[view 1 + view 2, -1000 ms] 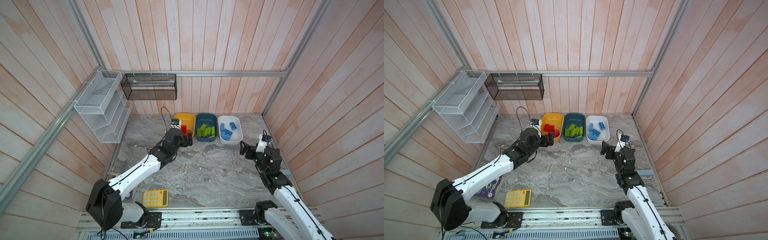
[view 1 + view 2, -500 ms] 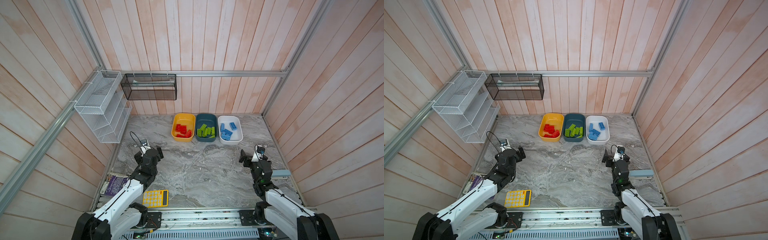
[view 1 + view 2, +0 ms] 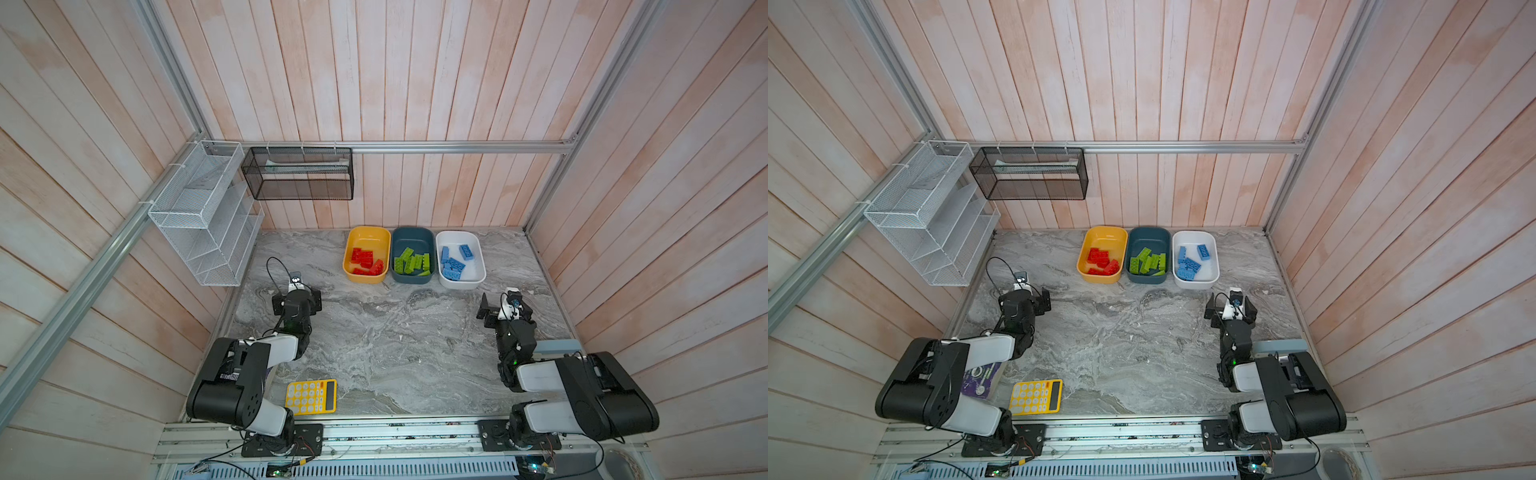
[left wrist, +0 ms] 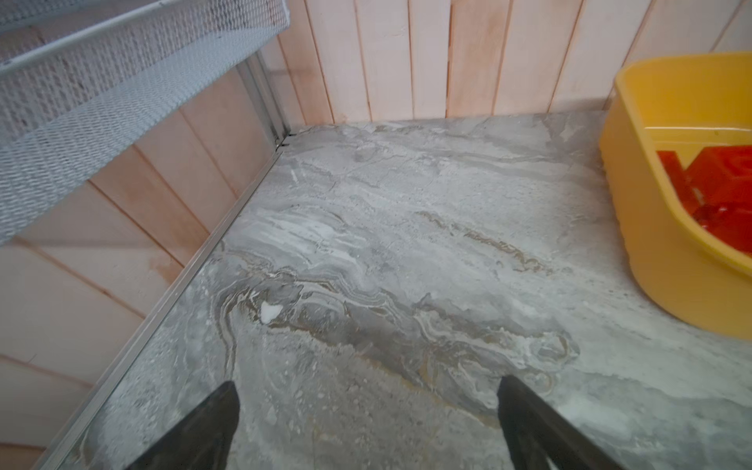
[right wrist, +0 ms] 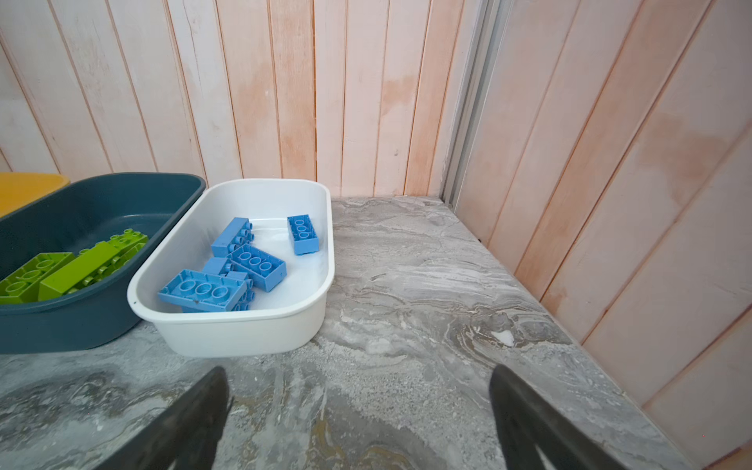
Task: Sort the legos into containers by color
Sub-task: Reset both arms
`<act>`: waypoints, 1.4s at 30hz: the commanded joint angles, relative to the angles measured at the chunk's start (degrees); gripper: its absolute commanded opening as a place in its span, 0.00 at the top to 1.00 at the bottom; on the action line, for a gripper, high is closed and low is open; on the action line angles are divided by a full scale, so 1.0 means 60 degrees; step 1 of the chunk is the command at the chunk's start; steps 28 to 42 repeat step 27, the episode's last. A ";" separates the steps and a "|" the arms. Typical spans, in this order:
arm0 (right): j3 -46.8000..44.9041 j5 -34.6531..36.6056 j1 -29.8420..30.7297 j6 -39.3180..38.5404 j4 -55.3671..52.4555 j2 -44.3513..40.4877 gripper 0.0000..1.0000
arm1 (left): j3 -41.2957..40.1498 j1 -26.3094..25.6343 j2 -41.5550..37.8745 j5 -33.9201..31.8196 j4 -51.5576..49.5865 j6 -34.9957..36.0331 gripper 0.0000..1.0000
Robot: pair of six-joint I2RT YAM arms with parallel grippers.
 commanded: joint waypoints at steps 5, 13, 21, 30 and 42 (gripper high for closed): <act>0.0040 -0.0262 -0.0278 -0.0217 0.2108 0.1292 0.01 | -0.1448 0.0471 -0.0194 0.1036 0.3645 0.0014 0.00; 0.1189 -0.1600 -0.1131 0.0433 -0.0475 0.1095 0.01 | -0.1724 0.1405 0.0294 0.3263 0.4513 -0.0334 0.00; 0.1211 -0.1619 -0.1139 0.0441 -0.0512 0.1104 0.01 | -0.1705 0.1409 0.0224 0.3272 0.4283 -0.0335 0.00; 0.1221 -0.1727 -0.1191 0.0447 -0.0565 0.1085 0.00 | -0.1710 0.1408 0.0208 0.3265 0.4256 -0.0335 0.00; 0.1221 -0.1727 -0.1191 0.0447 -0.0565 0.1085 0.00 | -0.1710 0.1408 0.0208 0.3265 0.4256 -0.0335 0.00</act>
